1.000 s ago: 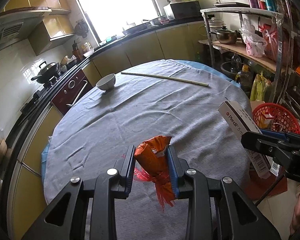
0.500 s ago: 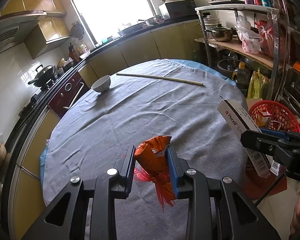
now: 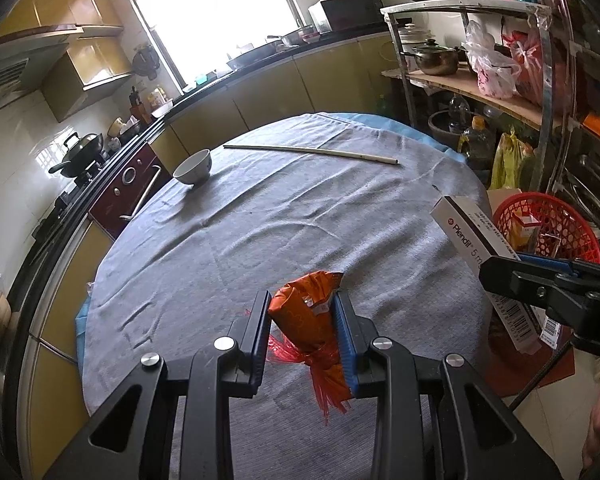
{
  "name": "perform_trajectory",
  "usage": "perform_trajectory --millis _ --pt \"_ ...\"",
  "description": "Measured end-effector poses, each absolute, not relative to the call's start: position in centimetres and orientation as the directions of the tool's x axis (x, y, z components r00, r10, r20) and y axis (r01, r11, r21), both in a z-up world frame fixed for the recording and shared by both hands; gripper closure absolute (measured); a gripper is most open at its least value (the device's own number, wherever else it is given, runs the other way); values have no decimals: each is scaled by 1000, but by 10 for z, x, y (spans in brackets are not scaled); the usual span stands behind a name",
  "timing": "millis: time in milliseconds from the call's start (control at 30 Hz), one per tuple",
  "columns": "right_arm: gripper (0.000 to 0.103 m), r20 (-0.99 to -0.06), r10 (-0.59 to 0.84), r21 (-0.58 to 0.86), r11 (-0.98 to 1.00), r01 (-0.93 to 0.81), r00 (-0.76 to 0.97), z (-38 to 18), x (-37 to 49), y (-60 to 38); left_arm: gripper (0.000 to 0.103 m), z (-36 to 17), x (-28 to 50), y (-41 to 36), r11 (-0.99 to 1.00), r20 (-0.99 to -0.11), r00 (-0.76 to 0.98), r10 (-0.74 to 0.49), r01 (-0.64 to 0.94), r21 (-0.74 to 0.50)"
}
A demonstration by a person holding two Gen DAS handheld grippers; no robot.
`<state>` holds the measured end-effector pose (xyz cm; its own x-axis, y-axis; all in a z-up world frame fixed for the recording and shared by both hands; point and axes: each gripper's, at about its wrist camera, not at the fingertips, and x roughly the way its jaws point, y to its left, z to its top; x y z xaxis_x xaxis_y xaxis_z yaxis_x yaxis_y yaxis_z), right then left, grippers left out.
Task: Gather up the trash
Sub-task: 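Carry the held white box and orange wrapper toward the red basket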
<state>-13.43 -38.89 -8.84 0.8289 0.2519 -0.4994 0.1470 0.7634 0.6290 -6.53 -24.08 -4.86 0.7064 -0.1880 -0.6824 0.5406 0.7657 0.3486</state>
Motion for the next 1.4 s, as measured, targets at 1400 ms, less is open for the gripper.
perform_trajectory --millis 1400 --pt "54 -511 168 618 754 225 843 -95 -153 -418 70 -51 -76 -282 716 -690 687 -230 599 358"
